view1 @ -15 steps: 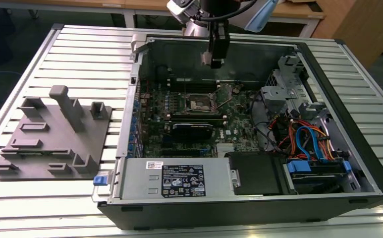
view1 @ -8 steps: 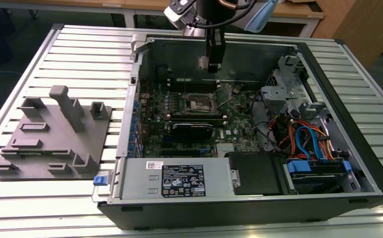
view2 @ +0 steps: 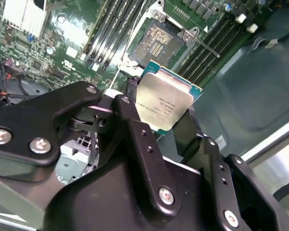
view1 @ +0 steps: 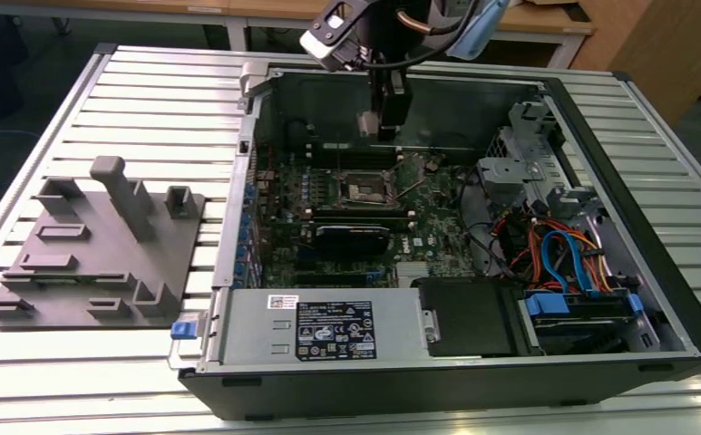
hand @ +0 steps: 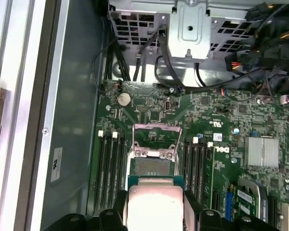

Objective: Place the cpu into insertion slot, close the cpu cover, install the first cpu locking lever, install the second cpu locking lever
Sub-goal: 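Place the cpu into insertion slot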

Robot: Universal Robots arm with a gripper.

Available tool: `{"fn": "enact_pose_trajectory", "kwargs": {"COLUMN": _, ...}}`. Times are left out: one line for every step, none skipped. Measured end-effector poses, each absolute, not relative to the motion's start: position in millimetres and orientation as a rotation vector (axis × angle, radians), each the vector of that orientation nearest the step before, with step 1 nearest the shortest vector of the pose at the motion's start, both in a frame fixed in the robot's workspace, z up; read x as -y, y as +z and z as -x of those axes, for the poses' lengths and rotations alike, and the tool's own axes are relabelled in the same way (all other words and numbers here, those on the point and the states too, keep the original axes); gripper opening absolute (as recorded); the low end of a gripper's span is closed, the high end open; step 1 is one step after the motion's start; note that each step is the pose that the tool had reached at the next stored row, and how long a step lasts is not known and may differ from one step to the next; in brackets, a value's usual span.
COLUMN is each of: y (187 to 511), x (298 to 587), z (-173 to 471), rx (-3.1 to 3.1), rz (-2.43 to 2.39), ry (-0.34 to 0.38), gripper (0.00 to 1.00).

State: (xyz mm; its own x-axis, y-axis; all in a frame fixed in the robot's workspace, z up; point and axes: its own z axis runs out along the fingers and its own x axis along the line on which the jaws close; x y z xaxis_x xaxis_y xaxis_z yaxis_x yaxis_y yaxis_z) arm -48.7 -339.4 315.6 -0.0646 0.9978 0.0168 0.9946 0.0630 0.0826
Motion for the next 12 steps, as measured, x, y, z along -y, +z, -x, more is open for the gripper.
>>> {"fn": "enact_pose_trajectory", "kwargs": {"y": 315.0, "x": 339.2, "z": 48.7, "rx": -2.260, "rz": -2.116, "ry": 0.111, "gripper": 0.54}}
{"fn": "enact_pose_trajectory", "kwargs": {"y": 314.8, "x": 339.1, "z": 48.6, "rx": -2.260, "rz": -2.115, "ry": 0.111, "gripper": 0.54}}
{"fn": "enact_pose_trajectory", "kwargs": {"y": 314.7, "x": 339.1, "z": 48.6, "rx": -2.260, "rz": -2.115, "ry": 0.110, "gripper": 0.54}}
{"fn": "enact_pose_trajectory", "kwargs": {"y": 314.7, "x": 339.2, "z": 48.7, "rx": -2.260, "rz": -2.115, "ry": 0.110, "gripper": 0.54}}
{"fn": "enact_pose_trajectory", "kwargs": {"y": 314.2, "x": 339.1, "z": 48.7, "rx": -2.260, "rz": -2.115, "ry": 0.111, "gripper": 0.54}}
{"fn": "enact_pose_trajectory", "kwargs": {"y": 313.8, "x": 339.1, "z": 48.7, "rx": -2.260, "rz": -2.115, "ry": 0.111, "gripper": 0.54}}
{"fn": "enact_pose_trajectory", "kwargs": {"y": 313.8, "x": 339.1, "z": 48.7, "rx": -2.260, "rz": -2.115, "ry": 0.111, "gripper": 0.54}}
{"fn": "enact_pose_trajectory", "kwargs": {"y": 313.8, "x": 339.1, "z": 48.7, "rx": -2.260, "rz": -2.115, "ry": 0.111, "gripper": 0.54}}
{"fn": "enact_pose_trajectory", "kwargs": {"y": 313.7, "x": 339.1, "z": 48.7, "rx": -2.260, "rz": -2.115, "ry": 0.111, "gripper": 0.54}}
{"fn": "enact_pose_trajectory", "kwargs": {"y": 313.7, "x": 339.1, "z": 48.7, "rx": -2.260, "rz": -2.115, "ry": 0.111, "gripper": 0.54}}
{"fn": "enact_pose_trajectory", "kwargs": {"y": 313.1, "x": 339.1, "z": 48.7, "rx": -2.260, "rz": -2.115, "ry": 0.111, "gripper": 0.54}}
{"fn": "enact_pose_trajectory", "kwargs": {"y": 313.0, "x": 339.1, "z": 48.7, "rx": -2.260, "rz": -2.115, "ry": 0.111, "gripper": 0.54}}
